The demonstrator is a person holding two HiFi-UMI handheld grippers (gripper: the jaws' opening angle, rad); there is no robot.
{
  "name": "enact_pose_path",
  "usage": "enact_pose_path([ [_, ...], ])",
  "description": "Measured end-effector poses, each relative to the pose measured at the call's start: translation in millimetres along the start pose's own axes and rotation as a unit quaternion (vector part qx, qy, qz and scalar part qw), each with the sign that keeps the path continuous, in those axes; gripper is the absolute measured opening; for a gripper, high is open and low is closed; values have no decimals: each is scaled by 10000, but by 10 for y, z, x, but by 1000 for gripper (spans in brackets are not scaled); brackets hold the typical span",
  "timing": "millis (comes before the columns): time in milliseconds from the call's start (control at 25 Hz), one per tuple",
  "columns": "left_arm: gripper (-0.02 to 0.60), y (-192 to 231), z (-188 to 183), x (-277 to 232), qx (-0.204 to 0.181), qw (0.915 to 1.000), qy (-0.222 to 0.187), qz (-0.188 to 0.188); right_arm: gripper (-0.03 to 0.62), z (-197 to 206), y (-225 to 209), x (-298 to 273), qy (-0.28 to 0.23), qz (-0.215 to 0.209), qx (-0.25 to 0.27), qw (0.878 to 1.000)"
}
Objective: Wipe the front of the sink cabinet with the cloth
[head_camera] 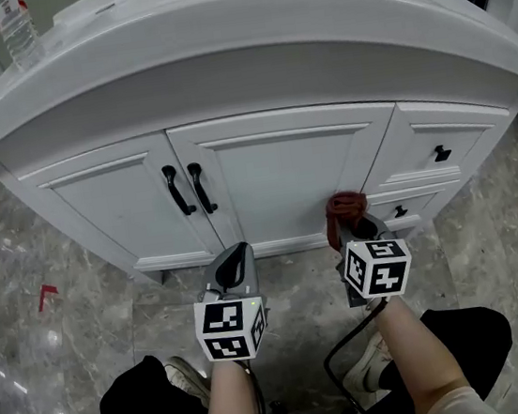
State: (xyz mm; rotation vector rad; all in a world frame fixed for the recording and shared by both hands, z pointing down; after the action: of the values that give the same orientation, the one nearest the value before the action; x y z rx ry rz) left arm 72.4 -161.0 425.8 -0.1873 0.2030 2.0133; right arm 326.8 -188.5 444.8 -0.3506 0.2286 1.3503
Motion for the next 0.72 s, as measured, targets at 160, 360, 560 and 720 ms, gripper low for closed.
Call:
enact_pose_path([
  [160,0,-14,36,10,-12,10000,28,84,81,76,-148,56,58,381,-165,9991],
  [360,0,16,106,89,-8,9999,-17,148,81,173,3,46,88,368,-152,9992],
  [560,0,116,219,263,92,9999,-128,70,81,355,487,-118,206,-113,-8,9997],
  [720,0,343,298,409,233,9996,-124,-120,81,589,943,-345,378,-570,138,9976],
])
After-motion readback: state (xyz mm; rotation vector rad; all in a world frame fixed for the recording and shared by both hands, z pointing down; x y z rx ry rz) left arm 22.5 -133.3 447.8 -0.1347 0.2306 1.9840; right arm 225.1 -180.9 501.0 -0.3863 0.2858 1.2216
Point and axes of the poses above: the fingertips, and each gripper's own axes: x backward along the fingers, y to its left, z out of its underside, the point moved 9 cm from there along x, backward along the fingers, and after that the axes turned 2 degrees about -z, right-handed, at the moved point
